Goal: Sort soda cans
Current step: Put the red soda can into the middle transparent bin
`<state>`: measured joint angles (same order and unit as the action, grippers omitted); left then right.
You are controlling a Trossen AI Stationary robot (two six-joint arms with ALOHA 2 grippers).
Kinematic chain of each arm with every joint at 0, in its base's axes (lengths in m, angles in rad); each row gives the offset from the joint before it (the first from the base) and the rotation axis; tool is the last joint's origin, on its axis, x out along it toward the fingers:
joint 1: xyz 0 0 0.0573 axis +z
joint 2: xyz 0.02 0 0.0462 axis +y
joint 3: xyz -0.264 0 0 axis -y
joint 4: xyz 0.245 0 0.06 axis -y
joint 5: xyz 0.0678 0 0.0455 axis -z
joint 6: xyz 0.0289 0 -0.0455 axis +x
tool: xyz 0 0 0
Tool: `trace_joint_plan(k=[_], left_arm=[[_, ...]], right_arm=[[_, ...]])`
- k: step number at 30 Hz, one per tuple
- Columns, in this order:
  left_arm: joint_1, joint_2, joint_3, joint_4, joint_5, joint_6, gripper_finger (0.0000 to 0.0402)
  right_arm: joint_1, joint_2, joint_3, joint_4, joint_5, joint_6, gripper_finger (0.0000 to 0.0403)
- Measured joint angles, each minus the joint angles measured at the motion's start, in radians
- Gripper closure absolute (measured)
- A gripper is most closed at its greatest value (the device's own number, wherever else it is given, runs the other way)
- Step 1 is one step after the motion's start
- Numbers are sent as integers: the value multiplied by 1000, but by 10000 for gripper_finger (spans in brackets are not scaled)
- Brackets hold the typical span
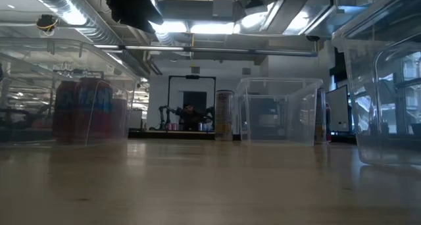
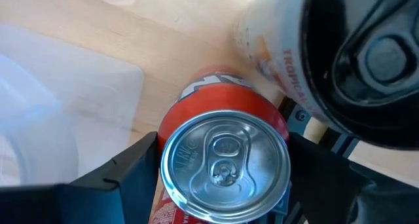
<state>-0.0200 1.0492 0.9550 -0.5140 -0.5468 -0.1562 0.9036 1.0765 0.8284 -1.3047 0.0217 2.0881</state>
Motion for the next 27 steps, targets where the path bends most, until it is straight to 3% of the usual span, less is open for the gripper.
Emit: trace_joint_plan(k=[21, 27], left_arm=[[0, 0, 0, 1, 0, 7, 66], [0, 0, 0, 2, 0, 7, 66]], right_arm=[[-1, -1, 425, -275, -49, -111, 124], [-1, -35, 514, -269, -29, -132, 124]])
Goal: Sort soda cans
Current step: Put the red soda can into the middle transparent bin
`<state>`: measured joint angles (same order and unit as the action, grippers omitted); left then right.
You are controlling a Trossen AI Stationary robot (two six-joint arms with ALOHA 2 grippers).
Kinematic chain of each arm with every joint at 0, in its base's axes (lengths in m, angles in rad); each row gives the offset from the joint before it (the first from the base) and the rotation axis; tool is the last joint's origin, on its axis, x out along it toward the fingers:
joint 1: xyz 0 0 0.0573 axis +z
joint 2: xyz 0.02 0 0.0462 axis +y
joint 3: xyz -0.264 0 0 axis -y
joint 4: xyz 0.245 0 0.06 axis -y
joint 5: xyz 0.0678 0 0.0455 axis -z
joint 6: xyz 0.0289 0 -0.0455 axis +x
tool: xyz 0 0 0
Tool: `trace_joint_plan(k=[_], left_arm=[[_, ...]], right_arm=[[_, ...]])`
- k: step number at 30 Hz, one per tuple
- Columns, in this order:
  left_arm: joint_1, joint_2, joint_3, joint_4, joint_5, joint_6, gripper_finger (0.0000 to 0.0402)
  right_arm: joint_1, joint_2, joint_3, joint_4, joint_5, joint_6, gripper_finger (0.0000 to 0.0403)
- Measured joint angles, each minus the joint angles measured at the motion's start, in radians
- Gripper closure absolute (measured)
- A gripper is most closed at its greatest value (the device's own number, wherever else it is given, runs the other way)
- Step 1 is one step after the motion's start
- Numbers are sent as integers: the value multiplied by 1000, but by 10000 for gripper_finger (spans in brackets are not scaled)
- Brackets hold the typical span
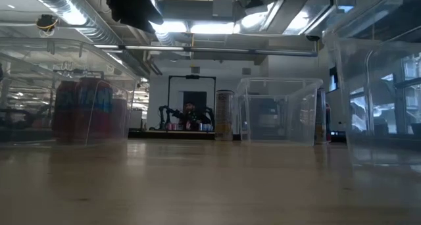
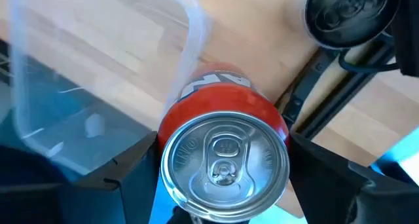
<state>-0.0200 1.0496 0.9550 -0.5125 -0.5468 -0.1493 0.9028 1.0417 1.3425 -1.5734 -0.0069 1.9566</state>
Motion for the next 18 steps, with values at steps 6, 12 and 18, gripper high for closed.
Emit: trace_joint_plan(k=[6, 12, 18], left_arm=[[0, 0, 0, 0, 0, 0, 66], [0, 0, 0, -1, 0, 0, 66], [0, 0, 0, 0, 0, 0, 66]], right_arm=[[0, -59, 13, -1, 66, -1, 125], [0, -123, 13, 21, 222, -27, 125], [0, -149, 13, 94, 506, -167, 125]])
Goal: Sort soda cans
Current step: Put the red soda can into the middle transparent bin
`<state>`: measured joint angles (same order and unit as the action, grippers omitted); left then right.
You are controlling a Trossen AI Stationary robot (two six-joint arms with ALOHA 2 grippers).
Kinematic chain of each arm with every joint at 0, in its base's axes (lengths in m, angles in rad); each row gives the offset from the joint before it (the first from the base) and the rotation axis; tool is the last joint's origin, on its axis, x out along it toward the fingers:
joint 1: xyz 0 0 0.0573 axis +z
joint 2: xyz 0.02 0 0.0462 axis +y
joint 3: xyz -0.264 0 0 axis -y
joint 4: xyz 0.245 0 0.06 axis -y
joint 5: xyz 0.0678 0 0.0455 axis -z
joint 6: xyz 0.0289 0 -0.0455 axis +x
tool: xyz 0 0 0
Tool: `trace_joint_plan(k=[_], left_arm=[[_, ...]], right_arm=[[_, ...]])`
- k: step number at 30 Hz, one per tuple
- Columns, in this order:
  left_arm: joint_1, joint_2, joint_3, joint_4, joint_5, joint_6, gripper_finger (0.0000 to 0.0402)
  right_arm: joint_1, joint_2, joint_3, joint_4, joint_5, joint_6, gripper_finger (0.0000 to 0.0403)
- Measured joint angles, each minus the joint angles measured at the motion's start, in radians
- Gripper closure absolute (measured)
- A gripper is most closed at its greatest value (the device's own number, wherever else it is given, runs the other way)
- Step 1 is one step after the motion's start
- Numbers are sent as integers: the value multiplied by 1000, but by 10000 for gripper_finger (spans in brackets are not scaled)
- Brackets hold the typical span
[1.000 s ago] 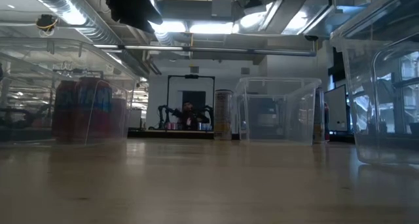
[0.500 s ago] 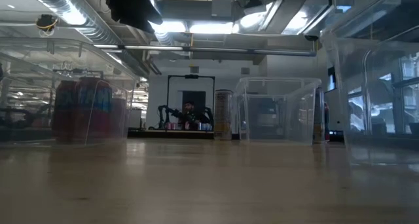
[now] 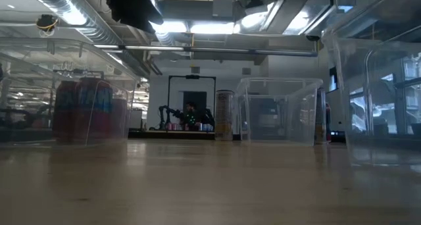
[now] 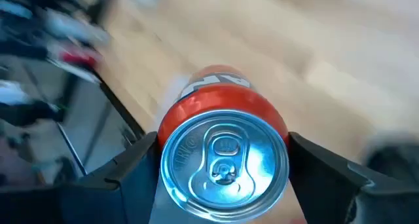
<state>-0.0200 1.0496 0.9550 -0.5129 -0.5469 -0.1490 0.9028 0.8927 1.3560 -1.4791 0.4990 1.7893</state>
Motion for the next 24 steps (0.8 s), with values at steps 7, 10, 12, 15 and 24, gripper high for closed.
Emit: trace_joint_plan(k=[7, 10, 12, 15, 24], left_arm=[[0, 0, 0, 1, 0, 16, 66], [0, 0, 0, 0, 0, 15, 66], [0, 0, 0, 0, 0, 13, 66], [0, 0, 0, 1, 0, -16, 66], [-1, 0, 0, 9, 112, -111, 66]], right_arm=[[-1, 62, 0, 127, 386, -328, 125], [-53, 114, 1, 180, 481, -484, 125], [-117, 152, 1, 225, 486, -603, 125], [-234, 208, 1, 315, 430, -818, 125], [-613, 433, 1, 555, -23, -1406, 125]])
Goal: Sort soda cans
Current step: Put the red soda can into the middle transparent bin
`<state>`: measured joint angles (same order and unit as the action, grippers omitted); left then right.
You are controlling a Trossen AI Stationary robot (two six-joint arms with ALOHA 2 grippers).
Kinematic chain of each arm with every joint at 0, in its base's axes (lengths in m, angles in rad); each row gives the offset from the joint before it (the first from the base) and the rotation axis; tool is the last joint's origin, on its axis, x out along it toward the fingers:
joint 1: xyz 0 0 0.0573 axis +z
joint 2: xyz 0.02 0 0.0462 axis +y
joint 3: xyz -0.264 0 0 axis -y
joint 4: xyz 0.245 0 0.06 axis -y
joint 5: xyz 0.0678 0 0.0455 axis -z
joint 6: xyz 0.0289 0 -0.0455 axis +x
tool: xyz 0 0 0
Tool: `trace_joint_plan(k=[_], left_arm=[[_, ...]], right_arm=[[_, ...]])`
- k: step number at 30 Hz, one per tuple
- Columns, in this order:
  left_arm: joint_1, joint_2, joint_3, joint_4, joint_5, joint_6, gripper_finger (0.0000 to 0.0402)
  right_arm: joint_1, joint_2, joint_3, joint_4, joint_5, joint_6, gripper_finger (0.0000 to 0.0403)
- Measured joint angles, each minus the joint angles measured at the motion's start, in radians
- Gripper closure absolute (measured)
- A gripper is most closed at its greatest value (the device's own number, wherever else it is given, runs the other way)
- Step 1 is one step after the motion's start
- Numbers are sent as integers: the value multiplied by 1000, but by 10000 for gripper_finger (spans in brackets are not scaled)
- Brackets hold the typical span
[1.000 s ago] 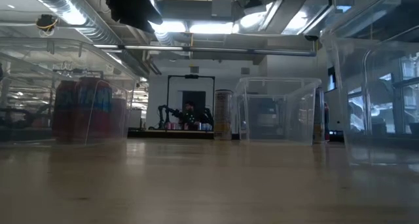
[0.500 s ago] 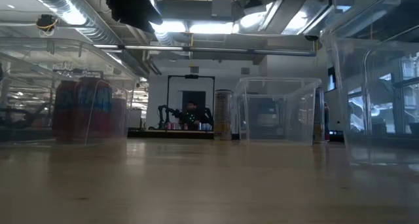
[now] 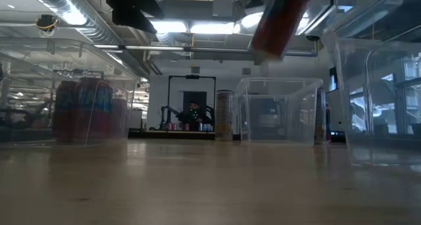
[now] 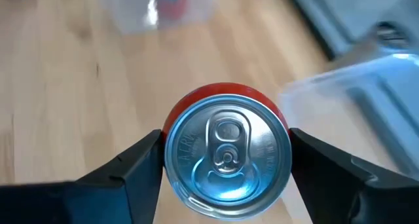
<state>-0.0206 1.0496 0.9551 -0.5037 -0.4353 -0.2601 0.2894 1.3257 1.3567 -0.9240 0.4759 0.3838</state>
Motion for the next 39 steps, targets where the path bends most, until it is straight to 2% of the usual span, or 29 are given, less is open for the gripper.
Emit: trace_joint_plan(k=[7, 12, 17, 24, 35, 39], left_arm=[[-57, 3, 0, -3, 10, -53, 66], [-102, 10, 0, -8, 11, -79, 66], [-125, 21, 0, -7, 11, -81, 66], [-124, 34, 0, -5, 10, -91, 66], [-140, 60, 0, -8, 10, -69, 66], [-146, 86, 0, 7, 11, -65, 66]], right_arm=[[-147, 217, 0, 215, -329, -211, 125], [-191, 349, 0, 285, -452, -236, 125], [-208, 428, -1, 342, -465, -237, 125], [-206, 458, 1, 358, -478, -237, 123], [-207, 481, 0, 467, -469, -234, 70], [-205, 446, 0, 441, -469, -234, 61]])
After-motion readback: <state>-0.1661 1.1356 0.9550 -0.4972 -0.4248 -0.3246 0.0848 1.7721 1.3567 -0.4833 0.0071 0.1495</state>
